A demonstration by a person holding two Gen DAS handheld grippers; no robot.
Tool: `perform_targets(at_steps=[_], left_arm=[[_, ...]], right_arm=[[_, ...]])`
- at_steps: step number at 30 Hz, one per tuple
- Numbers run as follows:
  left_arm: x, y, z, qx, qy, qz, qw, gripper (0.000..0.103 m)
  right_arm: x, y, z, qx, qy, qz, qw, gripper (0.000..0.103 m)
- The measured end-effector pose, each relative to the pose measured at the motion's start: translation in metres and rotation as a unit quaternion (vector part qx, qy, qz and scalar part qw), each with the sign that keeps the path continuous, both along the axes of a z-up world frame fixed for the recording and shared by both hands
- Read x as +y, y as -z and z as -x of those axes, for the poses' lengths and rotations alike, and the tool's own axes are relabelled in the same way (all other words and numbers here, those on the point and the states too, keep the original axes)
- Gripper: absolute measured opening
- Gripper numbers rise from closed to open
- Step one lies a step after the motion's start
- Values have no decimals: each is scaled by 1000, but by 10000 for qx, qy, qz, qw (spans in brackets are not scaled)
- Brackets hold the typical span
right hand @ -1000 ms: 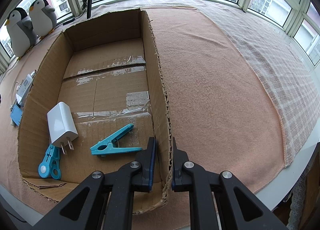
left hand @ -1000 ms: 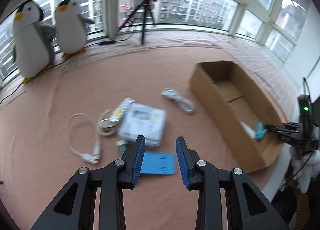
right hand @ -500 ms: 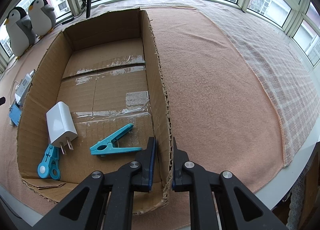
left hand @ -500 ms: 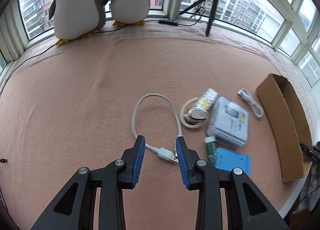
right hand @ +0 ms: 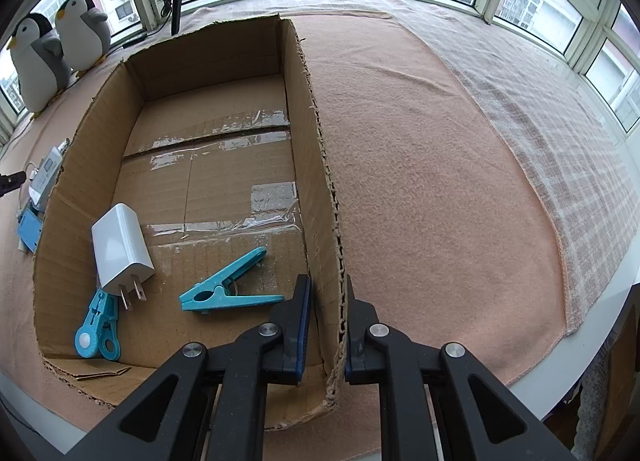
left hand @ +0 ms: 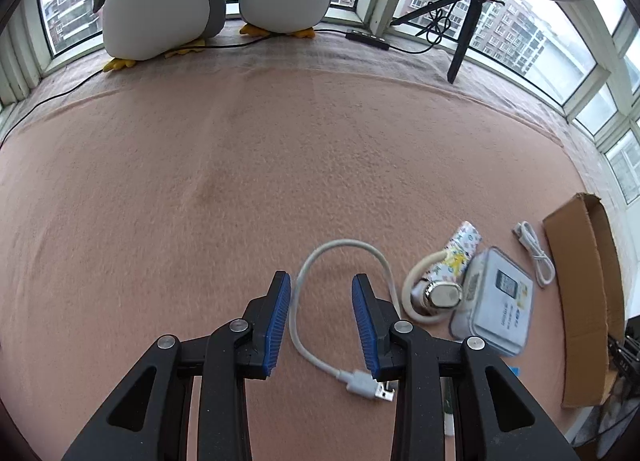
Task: Organize rigid objects
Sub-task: 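Reach the left tool to the white cable and close on it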
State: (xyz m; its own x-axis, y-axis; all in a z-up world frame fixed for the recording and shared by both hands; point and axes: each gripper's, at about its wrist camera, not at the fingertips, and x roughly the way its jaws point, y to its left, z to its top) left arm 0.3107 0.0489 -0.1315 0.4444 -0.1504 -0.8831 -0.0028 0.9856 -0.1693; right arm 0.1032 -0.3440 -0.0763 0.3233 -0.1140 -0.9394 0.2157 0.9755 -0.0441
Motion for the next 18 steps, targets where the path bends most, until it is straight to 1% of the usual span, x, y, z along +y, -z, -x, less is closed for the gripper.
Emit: perform_targets(at_steps=[7,13,14,15,16,17,18], left_arm=[[2,5,-15,28,-18,-156,9999,34],[1,9,-21,22,13,-198,9998,34],[0,10,-21,9,31,-215,9998,33],[0,10,-21,-7,40,-228,9997,27],[-1,10,-21,-19,45,-236,9997,23],[-2,10,-21,-28,37,-250,9997,17],[-2,10,-21,-34,30,-268,9996,14]], right_arm=[[0,0,0,-1,1,-1,10000,13],[0,1,0,-4,5,-7,10000,13],[0,1,0,-5,7,-7,10000,13],[0,1,0,-6,7,-8,10000,13],[-1,1,0,-9,9,-11,10000,13],[0,1,0,-7,6,-8,10000,13],[0,1,0,-5,5,-7,10000,13]])
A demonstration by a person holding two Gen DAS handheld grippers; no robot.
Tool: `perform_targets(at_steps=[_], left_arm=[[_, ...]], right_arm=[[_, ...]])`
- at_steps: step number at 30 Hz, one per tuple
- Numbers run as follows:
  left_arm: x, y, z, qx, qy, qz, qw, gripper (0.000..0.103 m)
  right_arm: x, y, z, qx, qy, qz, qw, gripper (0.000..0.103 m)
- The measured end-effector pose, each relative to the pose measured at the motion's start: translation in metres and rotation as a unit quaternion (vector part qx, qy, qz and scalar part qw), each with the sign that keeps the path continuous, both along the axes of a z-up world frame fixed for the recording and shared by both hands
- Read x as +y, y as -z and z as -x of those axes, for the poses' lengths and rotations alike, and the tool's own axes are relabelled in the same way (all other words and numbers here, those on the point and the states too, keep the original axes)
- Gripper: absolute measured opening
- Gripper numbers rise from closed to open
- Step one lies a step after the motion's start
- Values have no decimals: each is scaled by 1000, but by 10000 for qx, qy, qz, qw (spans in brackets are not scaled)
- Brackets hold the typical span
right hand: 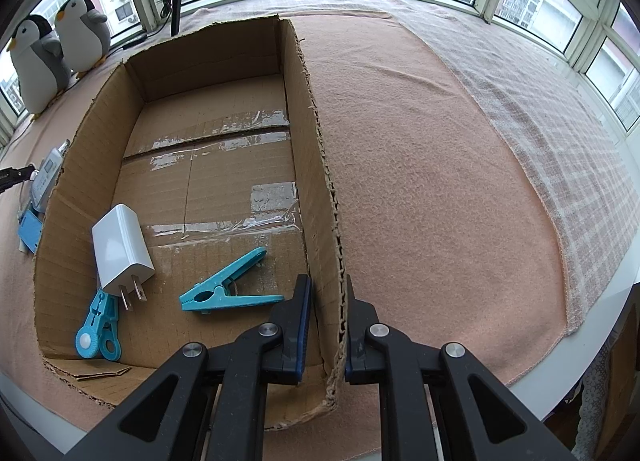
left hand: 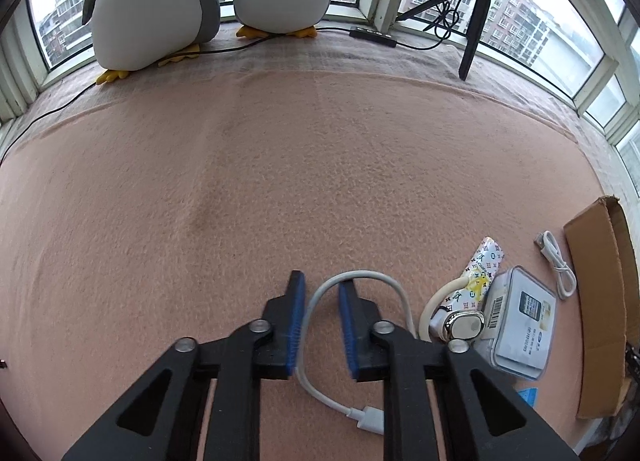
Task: Organize rigid objects
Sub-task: 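Reach the left tool to the white cable and close on it, then carry the white cable with the left tool into the box and release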
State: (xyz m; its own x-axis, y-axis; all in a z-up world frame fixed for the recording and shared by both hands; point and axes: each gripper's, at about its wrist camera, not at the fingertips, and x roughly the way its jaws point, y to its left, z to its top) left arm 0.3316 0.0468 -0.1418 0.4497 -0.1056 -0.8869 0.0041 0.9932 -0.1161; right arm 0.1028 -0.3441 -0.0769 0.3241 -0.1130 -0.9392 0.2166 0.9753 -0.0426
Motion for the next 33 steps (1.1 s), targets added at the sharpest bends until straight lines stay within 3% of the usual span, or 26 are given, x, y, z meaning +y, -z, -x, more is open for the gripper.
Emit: perform_targets(at_steps=[7,20,27,33], left_arm=[[1,-8,9,-120,-29,-101,9999,5],[-10,-73,49,-781,346,-71,9963,3],[-30,-108,72,-1111,721,-143,9911,3],[-72,-129,86,-1258,1181,-27,9850,3]], right_arm=[[0,0,-1,-3,-2,5,10000,13],[0,0,0,-4,-3,14,10000,13],[0,0,-1,-18,4,11,10000,13],[0,0,1,-44,7,-2,10000,13]])
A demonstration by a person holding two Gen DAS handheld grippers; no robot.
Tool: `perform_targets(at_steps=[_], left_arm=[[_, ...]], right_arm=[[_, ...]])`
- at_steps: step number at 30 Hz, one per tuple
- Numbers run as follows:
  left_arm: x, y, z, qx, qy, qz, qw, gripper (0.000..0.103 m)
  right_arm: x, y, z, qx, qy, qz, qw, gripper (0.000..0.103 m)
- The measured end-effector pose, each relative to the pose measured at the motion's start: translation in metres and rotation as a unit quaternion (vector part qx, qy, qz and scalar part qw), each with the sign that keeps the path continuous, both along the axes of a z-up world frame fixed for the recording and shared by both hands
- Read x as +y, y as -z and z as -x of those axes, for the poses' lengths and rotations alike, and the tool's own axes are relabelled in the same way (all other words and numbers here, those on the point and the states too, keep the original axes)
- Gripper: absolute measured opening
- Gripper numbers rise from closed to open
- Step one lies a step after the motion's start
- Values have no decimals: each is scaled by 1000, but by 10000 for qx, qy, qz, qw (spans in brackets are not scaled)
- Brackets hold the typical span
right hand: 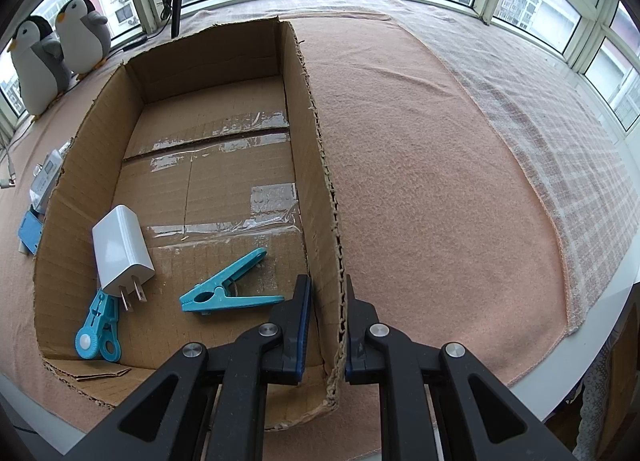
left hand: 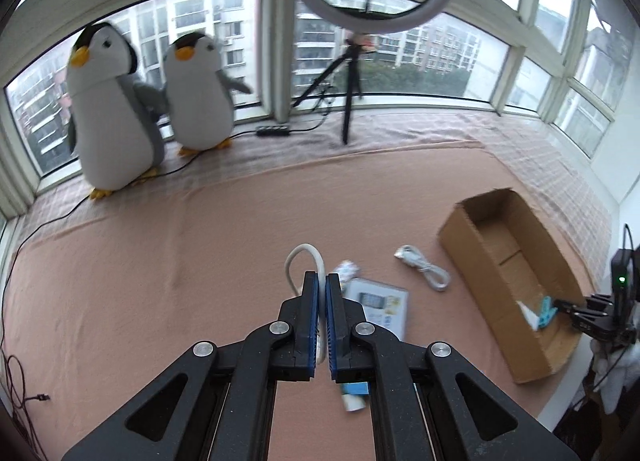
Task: Organize rigid objects
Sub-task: 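Carry the white cable with the left tool into the box and release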
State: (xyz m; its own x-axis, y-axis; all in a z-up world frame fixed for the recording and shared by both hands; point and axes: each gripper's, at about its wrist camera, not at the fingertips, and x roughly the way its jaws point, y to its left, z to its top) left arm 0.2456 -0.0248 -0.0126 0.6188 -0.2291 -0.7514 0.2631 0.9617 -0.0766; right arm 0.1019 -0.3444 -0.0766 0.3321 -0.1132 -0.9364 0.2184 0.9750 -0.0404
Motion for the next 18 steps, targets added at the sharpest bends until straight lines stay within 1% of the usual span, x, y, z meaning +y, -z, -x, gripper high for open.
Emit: perform_targets(at_steps=[4,8,13,18], left_arm=[[-46,-14,8,-91,458,47,9989,3],[-95,-22,13,-162,897,54,9958,3],[-155,-22,17,-117,1361,163,9905,3],[-210,-14,15,40,1723,308,9845,3]], right_arm=[[1,0,1,1,-15,24,10000,13],[1,0,1,-1,-10,24,10000,13],[1,0,1,3,-24,39,10000,13],[2,0,1,1,-27,49,10000,13]])
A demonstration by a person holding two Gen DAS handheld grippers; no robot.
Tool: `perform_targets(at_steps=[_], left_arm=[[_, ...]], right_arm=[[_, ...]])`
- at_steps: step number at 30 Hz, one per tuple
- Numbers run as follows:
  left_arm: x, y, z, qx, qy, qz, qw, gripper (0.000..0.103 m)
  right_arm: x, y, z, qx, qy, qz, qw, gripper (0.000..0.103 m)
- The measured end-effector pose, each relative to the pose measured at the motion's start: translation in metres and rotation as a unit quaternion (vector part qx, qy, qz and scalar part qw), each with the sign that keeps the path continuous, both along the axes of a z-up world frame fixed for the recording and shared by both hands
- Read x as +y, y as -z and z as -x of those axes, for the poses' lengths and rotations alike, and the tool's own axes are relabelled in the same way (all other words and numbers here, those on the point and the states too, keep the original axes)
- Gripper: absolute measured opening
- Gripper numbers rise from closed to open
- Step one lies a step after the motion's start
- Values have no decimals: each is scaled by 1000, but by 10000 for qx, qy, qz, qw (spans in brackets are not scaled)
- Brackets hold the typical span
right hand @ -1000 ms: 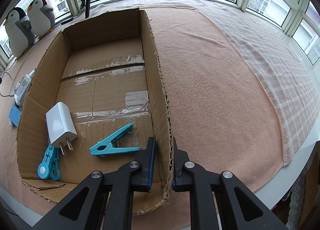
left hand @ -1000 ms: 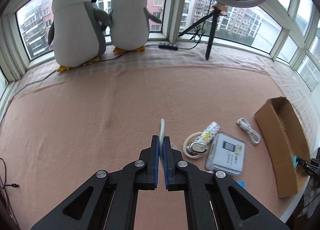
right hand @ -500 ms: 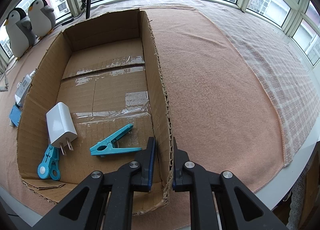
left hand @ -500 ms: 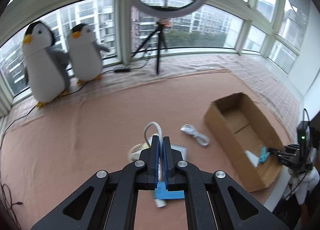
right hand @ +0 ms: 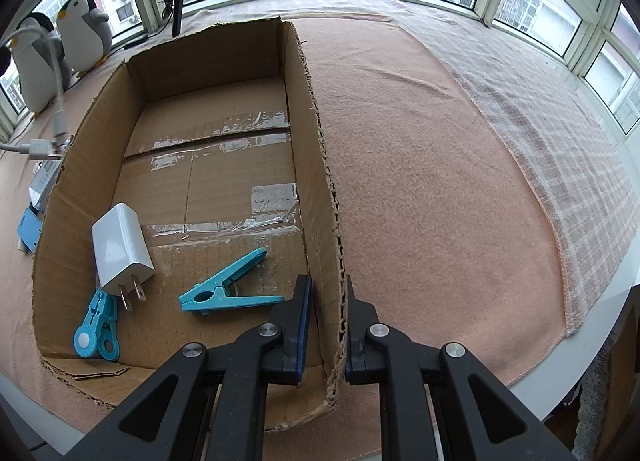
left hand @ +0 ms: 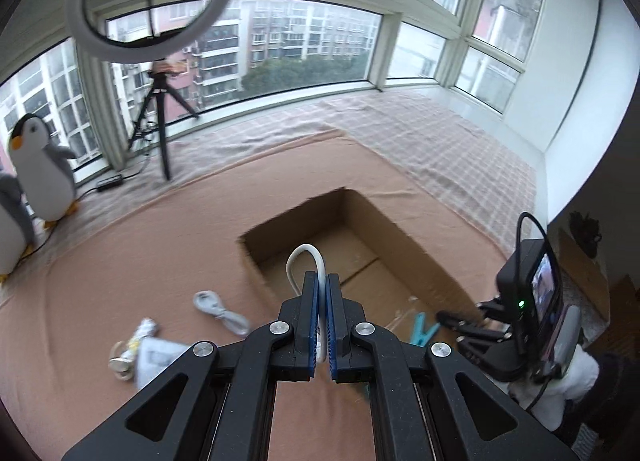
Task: Organize rigid objects
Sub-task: 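Carry the white cable with the left tool into the box and release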
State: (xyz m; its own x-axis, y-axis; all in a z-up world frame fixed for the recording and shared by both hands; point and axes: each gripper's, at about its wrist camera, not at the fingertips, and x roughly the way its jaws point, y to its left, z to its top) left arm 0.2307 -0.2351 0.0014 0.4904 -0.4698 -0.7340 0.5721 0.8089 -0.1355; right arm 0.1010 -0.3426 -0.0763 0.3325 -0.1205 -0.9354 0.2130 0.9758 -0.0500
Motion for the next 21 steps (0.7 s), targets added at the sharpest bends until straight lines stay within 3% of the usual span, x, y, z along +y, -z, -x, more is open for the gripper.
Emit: perform_targets(at_steps=[8,16,21], left_arm=[[-57,33,-18,407,202,27,9990,3],[-78,57,-32,648,170,-38,9977,3],[-71,60,-36,695,55,-104,9975,23]], right_arm=[[0,0,0,-23,-5,3,10000,13],[0,0,0,-46,-3,3,10000,13],[1,0,1,-45,-11,17,10000,13]])
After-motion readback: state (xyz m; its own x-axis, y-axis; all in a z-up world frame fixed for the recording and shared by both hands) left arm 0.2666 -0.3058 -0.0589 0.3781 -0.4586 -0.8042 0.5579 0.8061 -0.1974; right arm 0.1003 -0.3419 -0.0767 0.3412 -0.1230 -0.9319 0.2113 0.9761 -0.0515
